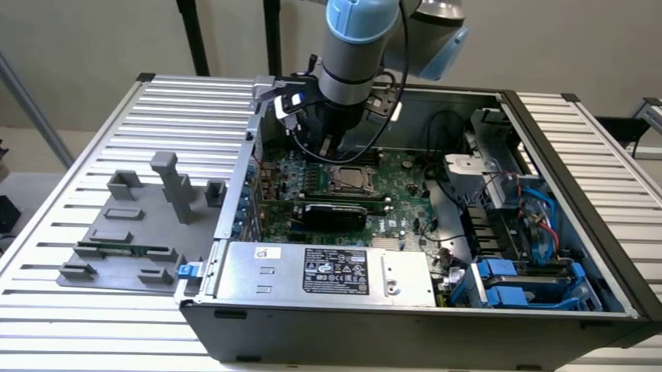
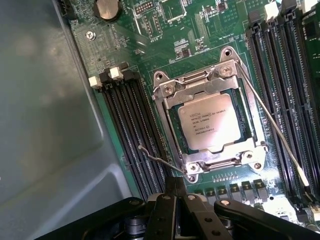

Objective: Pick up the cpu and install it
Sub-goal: 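Install the first cpu locking lever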

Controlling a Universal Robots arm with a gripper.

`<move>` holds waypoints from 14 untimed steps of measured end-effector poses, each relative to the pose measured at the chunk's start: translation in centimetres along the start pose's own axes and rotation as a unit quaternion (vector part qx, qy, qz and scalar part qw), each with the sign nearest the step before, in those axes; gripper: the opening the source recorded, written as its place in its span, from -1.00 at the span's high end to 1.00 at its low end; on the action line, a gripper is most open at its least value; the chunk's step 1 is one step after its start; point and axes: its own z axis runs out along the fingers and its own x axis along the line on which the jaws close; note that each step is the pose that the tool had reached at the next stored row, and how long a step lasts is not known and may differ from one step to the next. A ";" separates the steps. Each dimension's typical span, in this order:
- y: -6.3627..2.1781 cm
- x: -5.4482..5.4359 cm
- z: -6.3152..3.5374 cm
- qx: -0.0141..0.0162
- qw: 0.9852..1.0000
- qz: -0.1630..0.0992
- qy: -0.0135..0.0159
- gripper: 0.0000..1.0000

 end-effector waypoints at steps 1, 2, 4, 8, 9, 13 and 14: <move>0.00 0.0 0.05 0.000 1.000 0.000 -0.001 0.79; 0.00 0.0 0.10 -0.001 1.000 0.000 -0.002 0.79; 0.06 0.0 0.16 -0.001 1.000 0.000 -0.002 0.79; 0.40 0.2 0.18 -0.001 1.000 0.001 -0.003 0.79; 0.51 0.2 0.18 -0.001 1.000 0.001 -0.004 0.79; 0.99 0.4 0.14 0.000 1.000 0.001 -0.006 0.79; 1.09 0.4 0.13 0.000 1.000 0.001 -0.007 0.79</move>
